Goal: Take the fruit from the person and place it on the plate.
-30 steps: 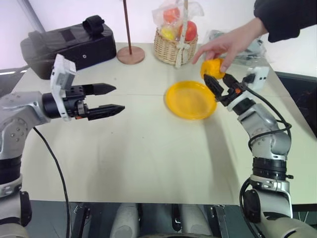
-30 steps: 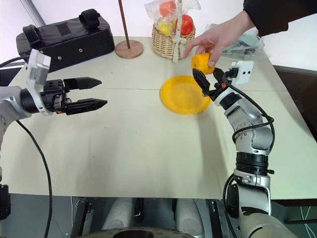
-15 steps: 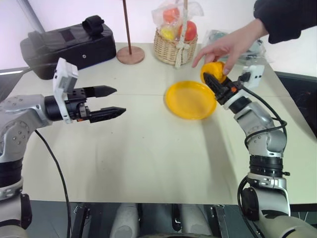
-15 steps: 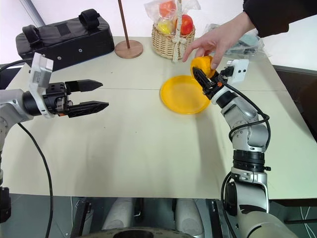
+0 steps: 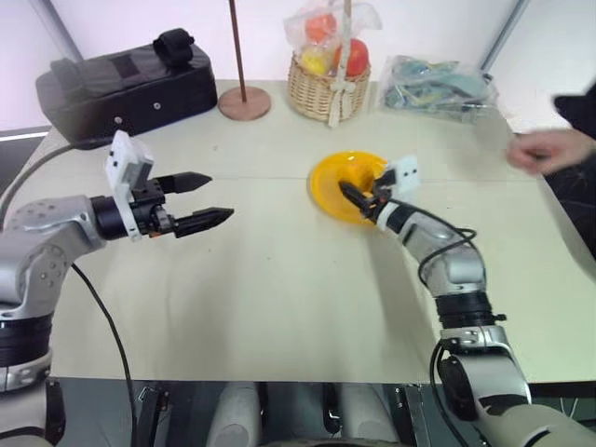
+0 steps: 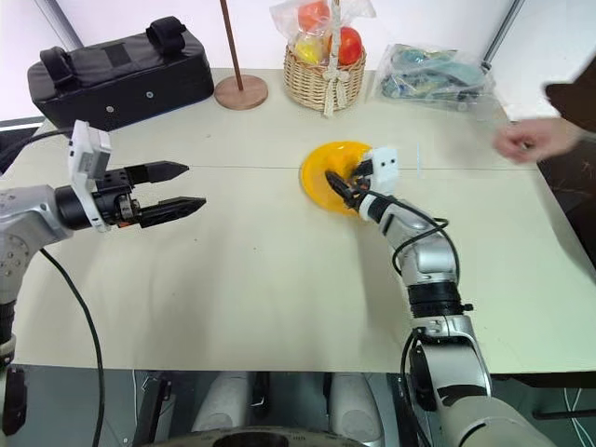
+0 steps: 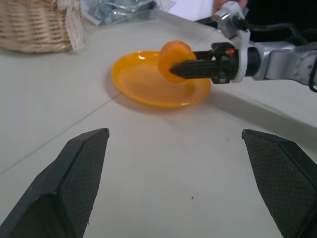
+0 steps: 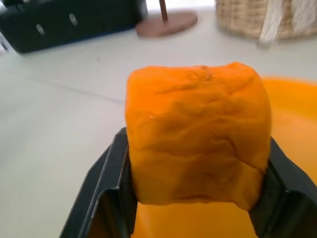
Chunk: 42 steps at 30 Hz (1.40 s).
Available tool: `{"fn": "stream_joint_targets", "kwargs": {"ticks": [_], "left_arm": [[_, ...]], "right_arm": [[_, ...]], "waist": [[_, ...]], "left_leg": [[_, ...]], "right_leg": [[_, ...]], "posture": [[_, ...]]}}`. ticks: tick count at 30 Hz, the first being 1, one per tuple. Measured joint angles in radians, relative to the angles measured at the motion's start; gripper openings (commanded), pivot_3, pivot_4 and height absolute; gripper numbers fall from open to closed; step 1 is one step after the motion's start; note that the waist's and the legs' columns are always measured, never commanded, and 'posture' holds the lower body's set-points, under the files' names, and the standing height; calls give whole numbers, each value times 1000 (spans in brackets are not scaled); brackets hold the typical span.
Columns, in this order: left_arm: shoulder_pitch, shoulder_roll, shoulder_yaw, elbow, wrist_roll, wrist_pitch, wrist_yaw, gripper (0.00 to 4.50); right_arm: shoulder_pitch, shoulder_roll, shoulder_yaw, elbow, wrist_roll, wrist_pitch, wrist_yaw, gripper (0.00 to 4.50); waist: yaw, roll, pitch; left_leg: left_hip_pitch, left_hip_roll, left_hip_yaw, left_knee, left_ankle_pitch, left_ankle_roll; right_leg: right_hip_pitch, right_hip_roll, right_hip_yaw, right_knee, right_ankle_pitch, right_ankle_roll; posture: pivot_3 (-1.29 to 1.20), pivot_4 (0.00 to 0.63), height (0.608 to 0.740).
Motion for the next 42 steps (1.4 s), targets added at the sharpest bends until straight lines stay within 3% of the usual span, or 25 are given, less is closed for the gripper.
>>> {"fn": "stream_joint_targets", "kwargs": {"ticks": [6, 10, 11, 19, 27, 31, 38, 42], "left_arm": [[59, -31, -14, -84, 6, 3, 41, 4500], [78, -53, -39, -91, 40, 0, 82, 4500], [78, -56, -39, -91, 44, -2, 87, 4500], [63, -81, -39, -87, 56, -6, 108, 4500], [29, -120, -36, -27, 96, -56, 158, 4500], [29, -157, -13, -12, 114, -87, 214, 4500], [54, -194, 5, -10, 155, -105, 308, 4500], [68, -224, 12, -8, 168, -112, 358, 4500]], "right_arm": [[-78, 2, 27, 145, -108, -166, -8, 2099], [-80, 2, 21, 206, -120, -210, -7, 4185], [-80, 2, 18, 207, -119, -215, 3, 4441], [-80, -8, -5, 175, -119, -218, 8, 4441], [-87, -75, -64, -171, -29, -33, 10, 4441], [-58, -159, -111, -282, 12, 43, 25, 4441], [101, -307, -190, -209, -9, 9, 60, 4441], [122, -351, -225, -130, -12, -37, 88, 4441]], "waist": [[-2, 0, 0], [-1, 0, 0], [-2, 0, 0], [-1, 0, 0], [0, 0, 0], [5, 0, 0], [3, 0, 0], [-3, 0, 0]], "left_leg": [[0, 0, 0, 0, 0, 0], [0, 0, 0, 0, 0, 0], [0, 0, 0, 0, 0, 0], [0, 0, 0, 0, 0, 0], [0, 0, 0, 0, 0, 0], [0, 0, 0, 0, 0, 0], [1, -1, 0, 0, 0, 0], [1, 0, 1, 0, 0, 0]], "right_leg": [[0, 0, 0, 0, 0, 0], [0, 0, 0, 0, 0, 0], [0, 0, 0, 0, 0, 0], [0, 0, 0, 0, 0, 0], [0, 0, 0, 0, 0, 0], [1, -1, 0, 0, 0, 0], [1, -2, 0, 0, 0, 0], [1, -1, 0, 0, 0, 0]], "posture": [[0, 150, 740], [0, 150, 740], [0, 150, 740], [0, 150, 740], [0, 150, 740], [0, 150, 740], [0, 150, 740], [0, 150, 740]]}}
